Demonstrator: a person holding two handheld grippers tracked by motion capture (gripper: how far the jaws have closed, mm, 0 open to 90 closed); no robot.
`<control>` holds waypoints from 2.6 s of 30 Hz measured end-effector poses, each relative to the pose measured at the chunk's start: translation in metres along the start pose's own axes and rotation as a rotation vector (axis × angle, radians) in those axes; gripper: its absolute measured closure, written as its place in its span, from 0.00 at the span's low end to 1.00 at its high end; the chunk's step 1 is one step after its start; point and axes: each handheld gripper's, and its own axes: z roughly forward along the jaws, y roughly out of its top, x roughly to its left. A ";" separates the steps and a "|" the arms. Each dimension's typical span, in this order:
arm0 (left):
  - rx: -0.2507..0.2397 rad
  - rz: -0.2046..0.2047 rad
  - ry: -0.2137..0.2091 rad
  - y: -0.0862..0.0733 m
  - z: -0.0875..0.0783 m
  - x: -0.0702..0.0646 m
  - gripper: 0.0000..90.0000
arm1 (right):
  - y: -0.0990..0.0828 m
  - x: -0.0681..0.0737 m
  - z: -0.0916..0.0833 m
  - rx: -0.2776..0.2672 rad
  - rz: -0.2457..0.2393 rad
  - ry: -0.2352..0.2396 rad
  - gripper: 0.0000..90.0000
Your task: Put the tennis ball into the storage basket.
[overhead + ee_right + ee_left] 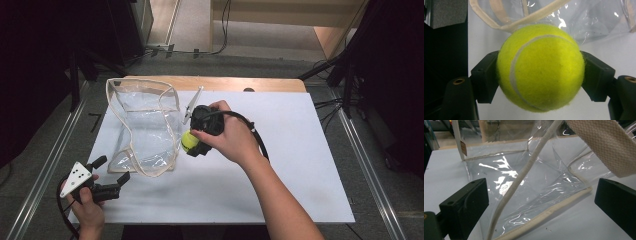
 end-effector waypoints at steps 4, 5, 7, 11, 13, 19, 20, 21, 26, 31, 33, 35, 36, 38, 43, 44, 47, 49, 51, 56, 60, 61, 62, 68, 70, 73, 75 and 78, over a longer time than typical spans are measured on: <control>0.003 0.002 0.001 0.000 0.000 0.000 0.00 | 0.004 0.001 -0.002 -0.010 -0.008 0.006 0.26; 0.000 0.000 0.000 0.000 0.000 0.000 0.00 | 0.005 0.001 -0.004 -0.004 -0.003 0.006 0.26; -0.001 0.000 0.001 0.000 0.000 0.000 0.00 | 0.008 0.002 -0.005 -0.012 -0.008 0.008 0.26; -0.003 -0.001 0.005 0.000 0.000 0.000 0.00 | 0.014 0.004 -0.009 -0.010 -0.017 0.011 0.26; -0.003 -0.002 0.006 0.000 0.000 0.000 0.00 | 0.017 0.004 -0.010 -0.011 -0.024 0.012 0.26; 0.000 0.001 0.008 0.000 0.000 0.000 0.00 | 0.026 0.009 -0.015 -0.014 -0.039 0.011 0.26; 0.000 -0.003 0.009 0.000 0.000 0.000 0.00 | 0.027 0.009 -0.015 -0.009 -0.046 0.009 0.26; -0.003 -0.005 0.009 0.000 0.000 0.000 0.00 | 0.029 0.009 -0.016 -0.007 -0.049 0.012 0.26; -0.001 -0.003 0.008 0.000 0.000 0.000 0.00 | 0.037 0.011 -0.013 -0.010 -0.058 0.017 0.26; 0.001 -0.005 0.009 0.000 0.000 0.000 0.00 | 0.045 0.012 -0.010 -0.019 -0.072 0.029 0.26; 0.000 -0.005 0.008 0.000 0.000 0.000 0.00 | 0.049 0.013 -0.010 -0.019 -0.072 0.024 0.26; 0.000 -0.005 0.008 0.000 0.000 0.000 0.00 | 0.053 0.013 -0.008 -0.025 -0.080 0.031 0.26; 0.000 -0.006 0.008 0.000 0.000 0.000 0.00 | 0.055 0.014 -0.008 -0.022 -0.074 0.027 0.26; 0.000 -0.007 0.007 0.000 0.000 0.000 0.00 | 0.059 0.014 -0.006 -0.031 -0.090 0.031 0.26; 0.001 -0.009 0.006 0.000 0.000 0.001 0.00 | 0.069 0.015 -0.002 -0.036 -0.108 0.039 0.26; 0.000 -0.010 0.005 0.000 0.000 0.001 0.00 | 0.070 0.015 -0.002 -0.030 -0.105 0.034 0.26; -0.009 -0.018 0.007 0.000 0.000 0.001 0.00 | 0.076 0.016 0.001 -0.033 -0.119 0.043 0.26; -0.011 -0.021 0.007 0.000 0.000 0.001 0.00 | 0.079 0.016 0.003 -0.026 -0.117 0.041 0.26; -0.012 -0.021 0.008 0.000 -0.001 0.002 0.00 | 0.082 0.016 0.005 -0.023 -0.122 0.046 0.26; -0.009 -0.020 0.007 0.000 -0.001 0.002 0.00 | 0.088 0.014 0.012 -0.021 -0.113 0.049 0.26; -0.009 -0.022 0.006 0.000 0.000 0.002 0.00 | 0.090 0.012 0.019 -0.021 -0.110 0.039 0.26; -0.009 -0.020 0.006 0.000 0.000 0.002 0.00 | 0.091 0.011 0.021 -0.022 -0.118 0.035 0.26; -0.009 -0.021 0.006 0.000 0.000 0.002 0.00 | 0.092 0.012 0.022 -0.015 -0.106 0.034 0.26; -0.009 -0.020 0.006 0.000 0.000 0.002 0.00 | 0.095 0.009 0.031 -0.012 -0.123 0.030 0.25; -0.009 -0.021 0.006 0.000 0.000 0.002 0.00 | 0.096 0.009 0.033 -0.015 -0.113 0.022 0.25; -0.009 -0.021 0.006 0.000 0.000 0.002 0.00 | 0.097 0.009 0.035 -0.035 -0.105 0.003 0.16; -0.009 -0.021 0.005 0.000 0.000 0.002 0.00 | 0.098 0.009 0.033 -0.077 -0.114 0.012 0.10; -0.009 -0.019 0.005 0.000 0.000 0.002 0.00 | 0.098 0.010 0.027 -0.112 -0.109 -0.020 0.08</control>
